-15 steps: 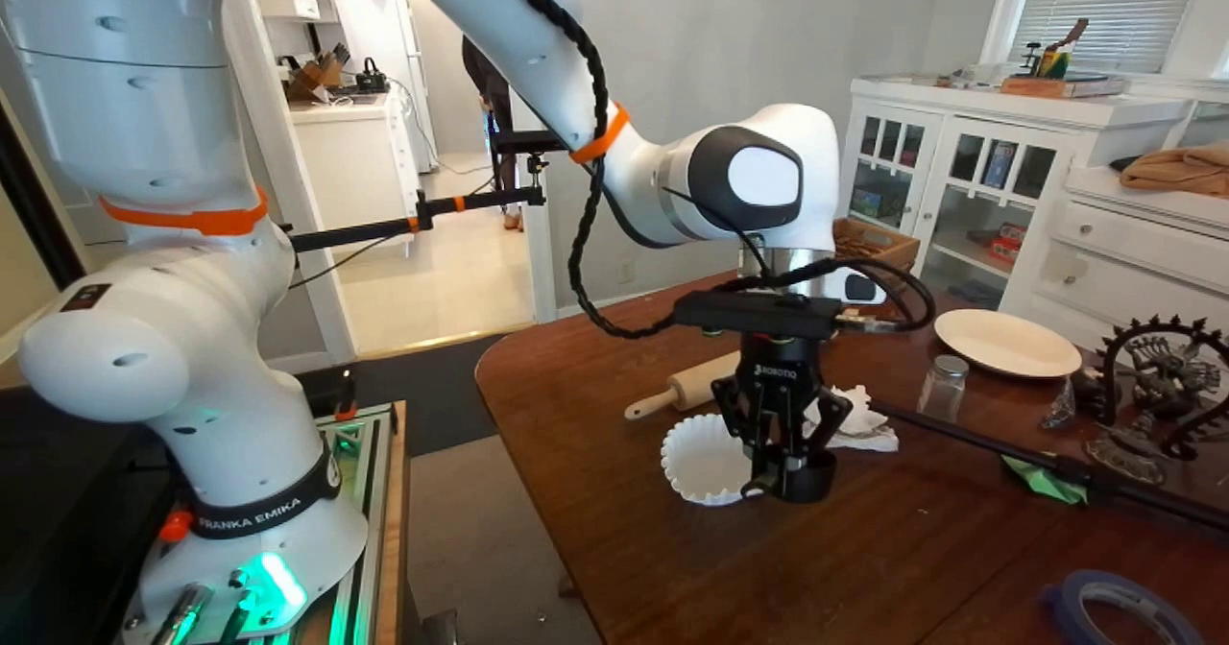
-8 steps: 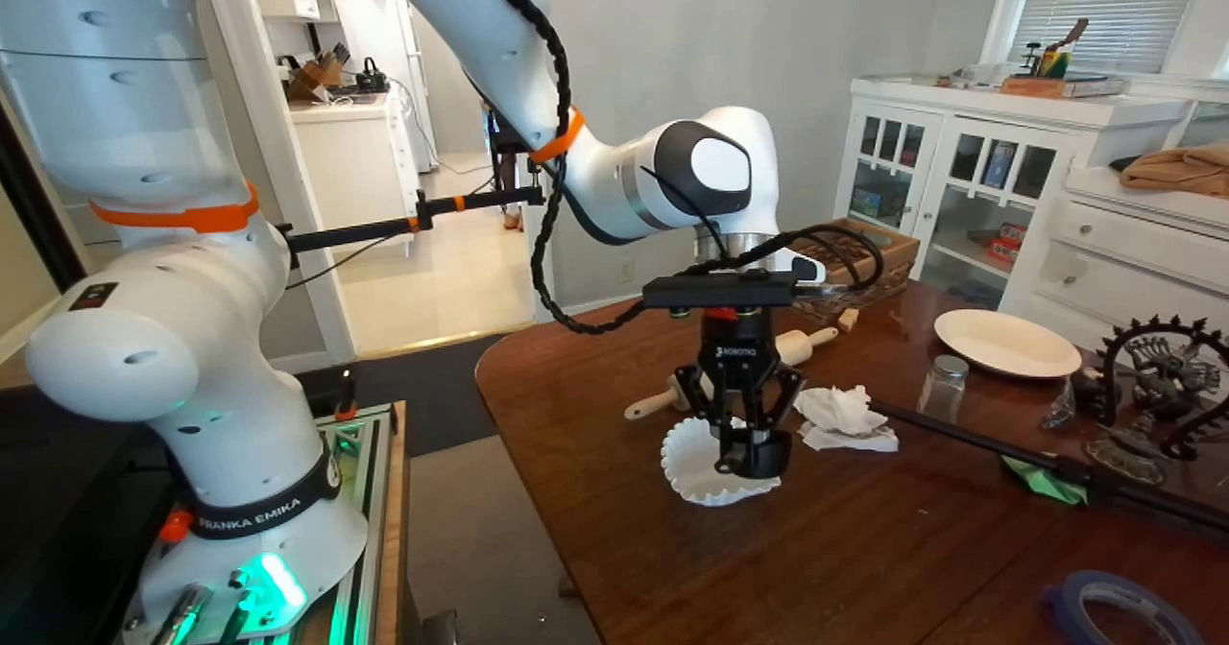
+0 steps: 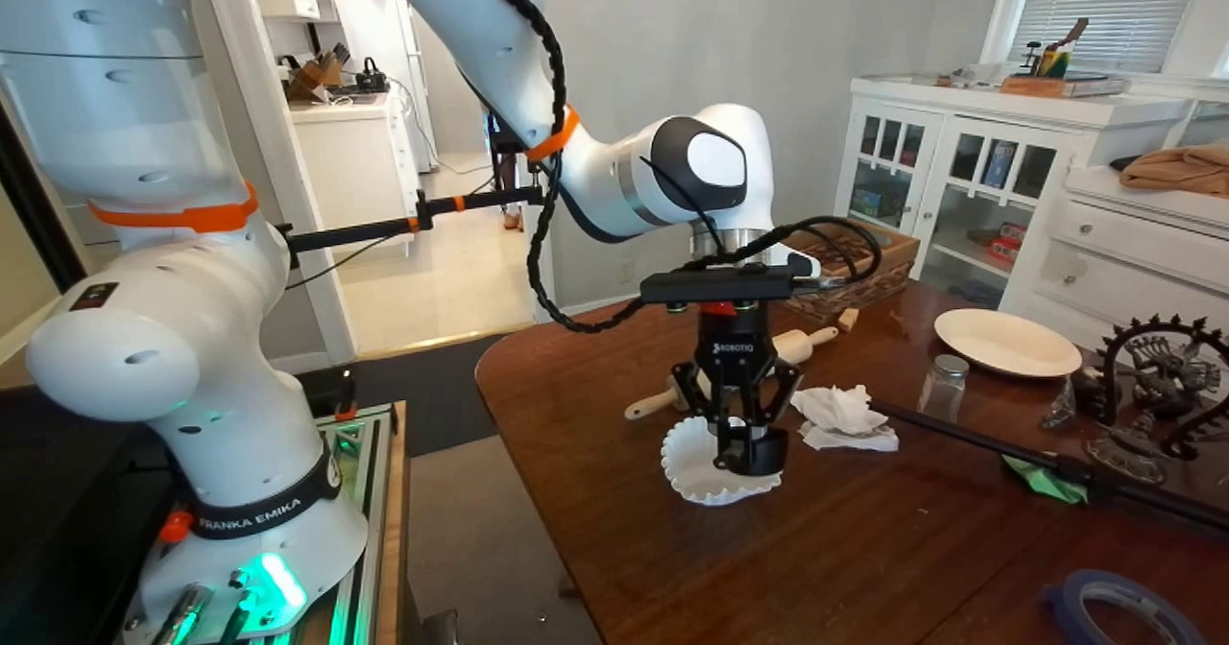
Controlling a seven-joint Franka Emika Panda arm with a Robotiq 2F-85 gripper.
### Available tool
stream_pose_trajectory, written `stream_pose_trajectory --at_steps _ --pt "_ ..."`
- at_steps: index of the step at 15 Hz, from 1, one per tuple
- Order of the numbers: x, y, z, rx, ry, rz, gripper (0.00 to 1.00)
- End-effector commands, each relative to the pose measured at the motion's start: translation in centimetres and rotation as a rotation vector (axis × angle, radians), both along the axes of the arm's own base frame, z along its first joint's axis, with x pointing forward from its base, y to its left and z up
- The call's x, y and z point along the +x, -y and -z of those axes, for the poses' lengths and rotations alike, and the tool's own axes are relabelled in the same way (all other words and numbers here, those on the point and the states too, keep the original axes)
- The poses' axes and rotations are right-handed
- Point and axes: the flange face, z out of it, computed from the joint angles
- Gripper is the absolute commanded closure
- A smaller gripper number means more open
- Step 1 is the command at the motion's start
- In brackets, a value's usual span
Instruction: Pour the contents of the black pot into the white cupcake holder
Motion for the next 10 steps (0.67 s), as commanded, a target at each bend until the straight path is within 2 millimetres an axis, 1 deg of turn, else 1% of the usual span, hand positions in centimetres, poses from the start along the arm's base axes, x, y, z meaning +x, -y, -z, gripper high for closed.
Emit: stream_pose_trajectory --at_steps 1,4,7,10 --pt "0.2 -2.0 -0.2 -0.105 -0.077 -0.062 0.94" --pt "0.3 -3.9 -0.2 -0.182 -0.143 -0.116 0.94" --pt "0.7 -5.9 0.3 -0.278 -0.205 -0.173 0.94" --pt "1.3 -6.9 1.0 -0.378 -0.260 -0.221 0.94"
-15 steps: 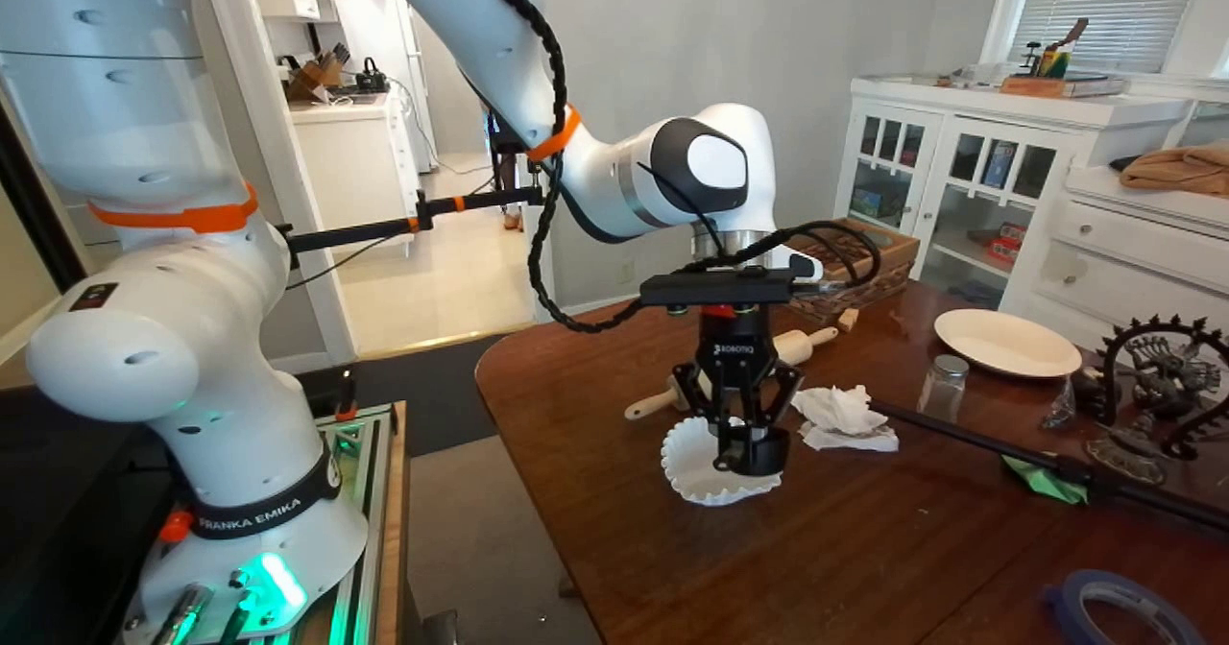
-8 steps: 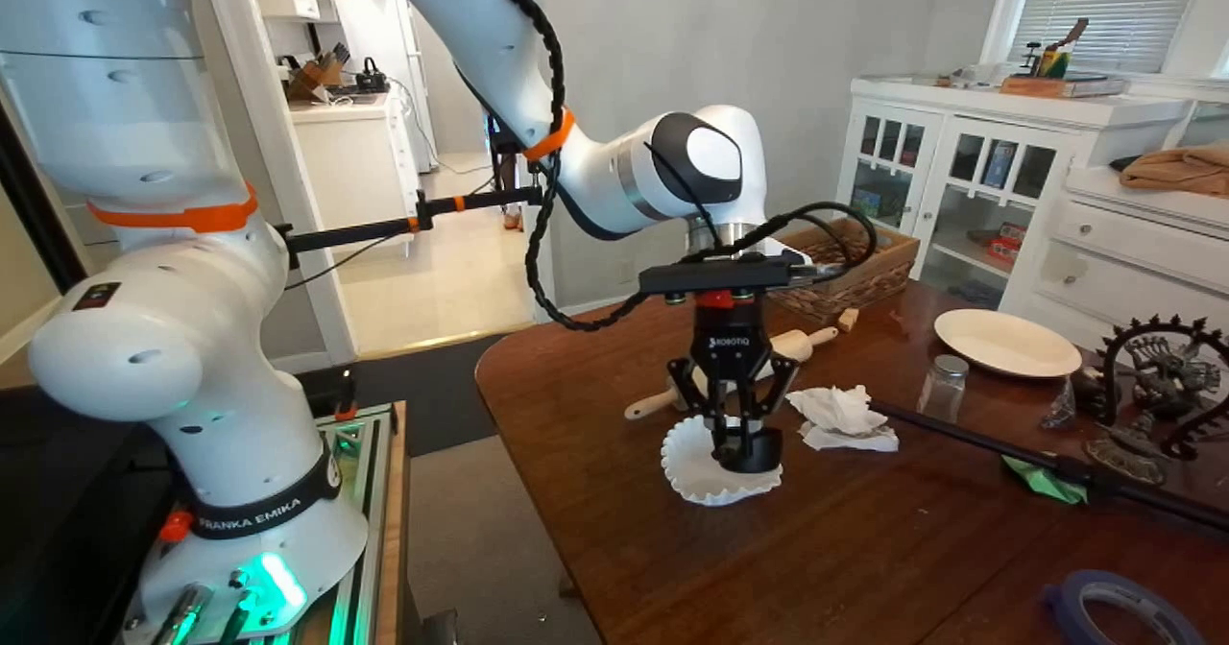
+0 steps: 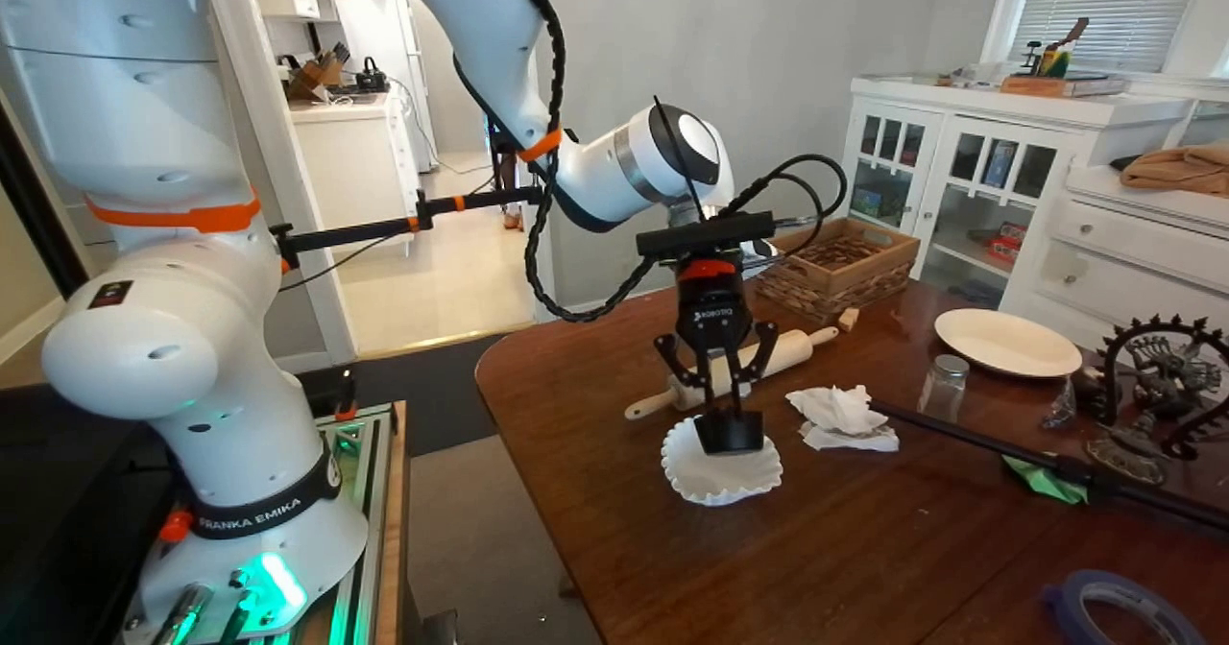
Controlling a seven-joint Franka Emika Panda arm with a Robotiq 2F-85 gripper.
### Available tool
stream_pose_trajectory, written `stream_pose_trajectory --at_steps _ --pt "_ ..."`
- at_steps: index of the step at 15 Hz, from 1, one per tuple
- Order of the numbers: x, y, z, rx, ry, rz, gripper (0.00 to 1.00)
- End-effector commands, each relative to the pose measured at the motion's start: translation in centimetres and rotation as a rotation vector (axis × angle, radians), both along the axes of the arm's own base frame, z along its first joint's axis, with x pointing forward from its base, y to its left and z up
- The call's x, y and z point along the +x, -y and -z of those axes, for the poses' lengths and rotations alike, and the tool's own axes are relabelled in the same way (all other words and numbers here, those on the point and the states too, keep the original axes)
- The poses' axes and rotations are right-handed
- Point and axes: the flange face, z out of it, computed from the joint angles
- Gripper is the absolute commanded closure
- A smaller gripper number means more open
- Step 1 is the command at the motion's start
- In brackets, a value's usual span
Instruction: Pour the contents of the black pot into the white cupcake holder
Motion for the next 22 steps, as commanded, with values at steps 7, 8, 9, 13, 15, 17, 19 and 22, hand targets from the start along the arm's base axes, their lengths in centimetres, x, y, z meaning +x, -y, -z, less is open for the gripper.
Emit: stream_pose_trajectory --at_steps 7,8,9,13,15,17,19,22 --pt "2.5 -2.7 3.4 -0.267 -0.155 -0.159 0.94" --pt "2.7 -3.0 3.8 -0.282 -0.162 -0.175 0.94" --pt "2.9 -3.3 4.2 -0.293 -0.168 -0.191 0.94" --pt "3.6 -4.4 5.6 -0.346 -0.192 -0.245 0.94" --pt "3.8 -5.1 5.9 -0.367 -0.206 -0.261 0.94" --pt "3.7 -5.8 6.1 -0.407 -0.223 -0.256 0.94" --pt "3.1 -6.6 6.2 -0.442 -0.250 -0.247 0.94" --pt "2.1 -7.8 6.4 -0.482 -0.295 -0.249 0.94"
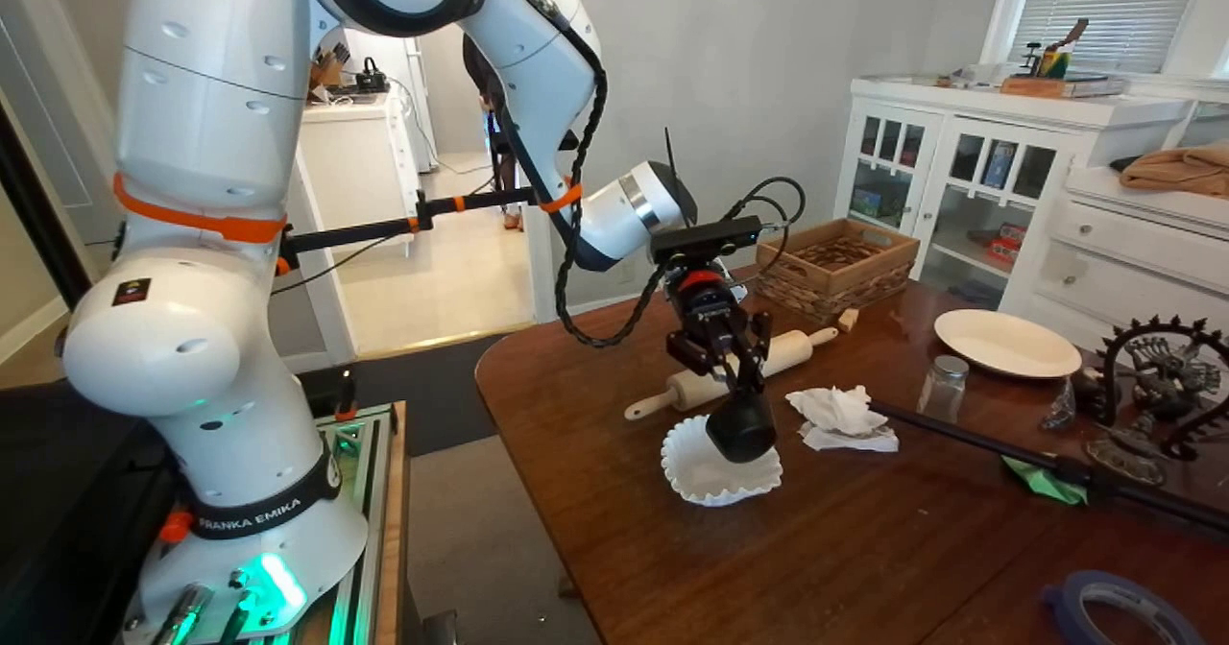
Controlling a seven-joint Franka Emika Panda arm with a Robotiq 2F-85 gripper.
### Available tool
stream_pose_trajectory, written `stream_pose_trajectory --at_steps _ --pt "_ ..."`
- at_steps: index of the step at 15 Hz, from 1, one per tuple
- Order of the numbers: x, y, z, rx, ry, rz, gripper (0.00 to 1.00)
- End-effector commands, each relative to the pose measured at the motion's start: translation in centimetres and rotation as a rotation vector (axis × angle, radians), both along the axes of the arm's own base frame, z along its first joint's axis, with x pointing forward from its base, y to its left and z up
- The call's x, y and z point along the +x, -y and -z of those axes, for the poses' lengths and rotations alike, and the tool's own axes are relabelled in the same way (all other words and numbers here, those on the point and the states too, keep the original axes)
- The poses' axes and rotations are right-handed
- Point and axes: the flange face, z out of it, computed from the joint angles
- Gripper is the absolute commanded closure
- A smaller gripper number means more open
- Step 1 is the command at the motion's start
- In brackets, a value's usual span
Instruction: Pour the contents of the black pot into the white cupcake holder
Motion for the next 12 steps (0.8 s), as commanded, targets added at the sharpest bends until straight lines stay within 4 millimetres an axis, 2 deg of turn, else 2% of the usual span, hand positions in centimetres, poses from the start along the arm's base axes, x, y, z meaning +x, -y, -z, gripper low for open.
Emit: stream_pose_trajectory --at_steps 1,12 --pt "-0.56 -1.28 0.42 -0.072 -0.052 -0.009 0.94" --pt "0.07 -0.49 1.37 -0.223 -0.097 -0.067 0.94"
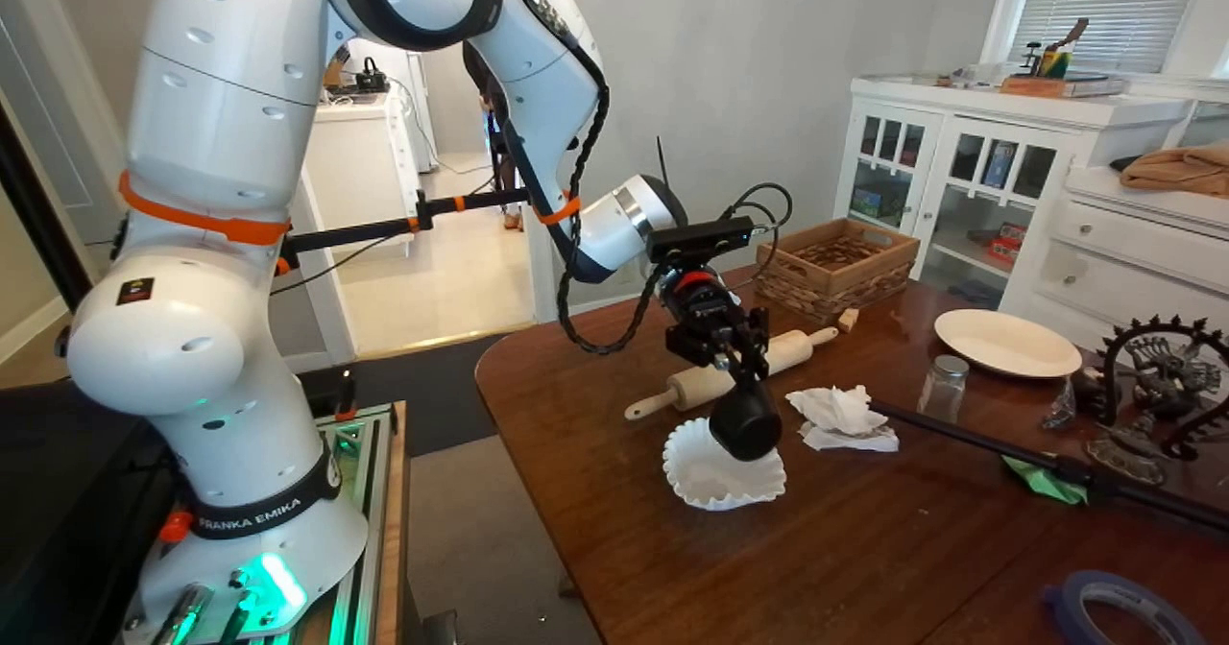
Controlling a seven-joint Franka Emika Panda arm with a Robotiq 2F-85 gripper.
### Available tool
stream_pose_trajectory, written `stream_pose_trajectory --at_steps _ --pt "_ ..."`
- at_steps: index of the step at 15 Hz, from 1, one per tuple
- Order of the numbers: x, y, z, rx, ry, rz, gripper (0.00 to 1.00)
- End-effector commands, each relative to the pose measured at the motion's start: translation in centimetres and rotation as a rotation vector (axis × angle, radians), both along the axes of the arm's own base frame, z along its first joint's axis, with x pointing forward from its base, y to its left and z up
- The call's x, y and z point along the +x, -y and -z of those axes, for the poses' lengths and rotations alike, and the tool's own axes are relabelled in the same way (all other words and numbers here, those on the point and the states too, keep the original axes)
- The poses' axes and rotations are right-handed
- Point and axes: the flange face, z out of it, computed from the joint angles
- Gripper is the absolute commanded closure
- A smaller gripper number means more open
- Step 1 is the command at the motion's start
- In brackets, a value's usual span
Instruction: Pour the contents of the black pot into the white cupcake holder
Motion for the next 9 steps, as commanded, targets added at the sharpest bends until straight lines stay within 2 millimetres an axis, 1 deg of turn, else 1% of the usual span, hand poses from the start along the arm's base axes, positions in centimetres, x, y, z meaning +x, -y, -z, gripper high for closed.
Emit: stream_pose_trajectory --at_steps 1,9 --pt "0.5 -0.1 0.7 -0.075 -0.042 -0.031 0.94" --pt "0.6 -0.7 2.2 -0.171 -0.104 -0.083 0.94"
